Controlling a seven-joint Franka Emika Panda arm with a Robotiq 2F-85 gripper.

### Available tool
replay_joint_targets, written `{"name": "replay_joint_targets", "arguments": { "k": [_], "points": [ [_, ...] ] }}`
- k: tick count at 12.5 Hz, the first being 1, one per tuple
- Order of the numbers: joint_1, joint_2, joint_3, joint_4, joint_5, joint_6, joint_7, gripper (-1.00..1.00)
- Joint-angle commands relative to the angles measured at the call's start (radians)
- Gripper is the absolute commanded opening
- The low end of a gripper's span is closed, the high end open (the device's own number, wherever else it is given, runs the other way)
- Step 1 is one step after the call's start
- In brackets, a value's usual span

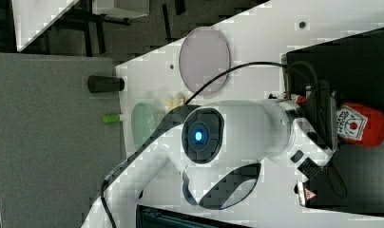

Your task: Pick Ketchup from oven and place it on table.

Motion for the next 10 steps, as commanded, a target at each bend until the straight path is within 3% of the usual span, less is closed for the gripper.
{"name": "replay_joint_targets", "arguments": {
  "k": [1,4,10],
  "points": [
    [0.007,-0.015,0.009,0.022,0.009,-0.012,-0.004,0.27],
    [0.037,-0.054,0.015,0.081,0.009,-0.119,-0.004,0.27],
    [0.194,-0.208,0.075,0.196,-0.012,-0.345,-0.009,0.27]
  ]
}}
